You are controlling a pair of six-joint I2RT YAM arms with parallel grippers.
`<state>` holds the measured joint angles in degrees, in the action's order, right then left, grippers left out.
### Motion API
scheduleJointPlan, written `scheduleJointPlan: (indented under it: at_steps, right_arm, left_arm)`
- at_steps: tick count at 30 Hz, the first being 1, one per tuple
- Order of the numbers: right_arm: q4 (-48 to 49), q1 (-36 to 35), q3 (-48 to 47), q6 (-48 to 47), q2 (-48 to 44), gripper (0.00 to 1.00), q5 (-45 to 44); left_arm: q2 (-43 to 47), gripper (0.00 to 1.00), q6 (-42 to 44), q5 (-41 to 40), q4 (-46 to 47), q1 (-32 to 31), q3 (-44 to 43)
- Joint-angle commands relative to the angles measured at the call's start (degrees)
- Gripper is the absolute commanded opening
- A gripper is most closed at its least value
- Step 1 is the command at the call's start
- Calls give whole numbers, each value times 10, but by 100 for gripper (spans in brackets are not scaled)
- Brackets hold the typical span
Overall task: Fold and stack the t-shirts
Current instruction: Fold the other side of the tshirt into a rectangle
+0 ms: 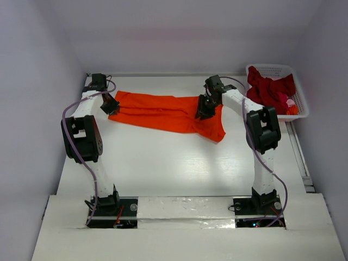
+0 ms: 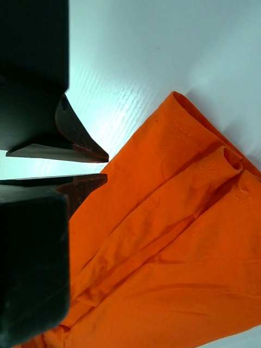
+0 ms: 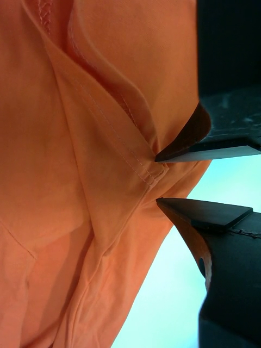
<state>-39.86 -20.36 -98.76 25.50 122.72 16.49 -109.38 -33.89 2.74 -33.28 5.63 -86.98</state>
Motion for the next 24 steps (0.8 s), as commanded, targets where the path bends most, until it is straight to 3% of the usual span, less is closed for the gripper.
scheduleJointPlan:
  at_steps: [1,24]
  right_arm:
    - [16,-9,1,4,-24,38,4]
    - [33,-20,45,11,-51,38,-8]
  left_arm:
    - [27,12,8,-7,-11,-1,-15]
    - [32,12,8,-4,-5,-1,-2]
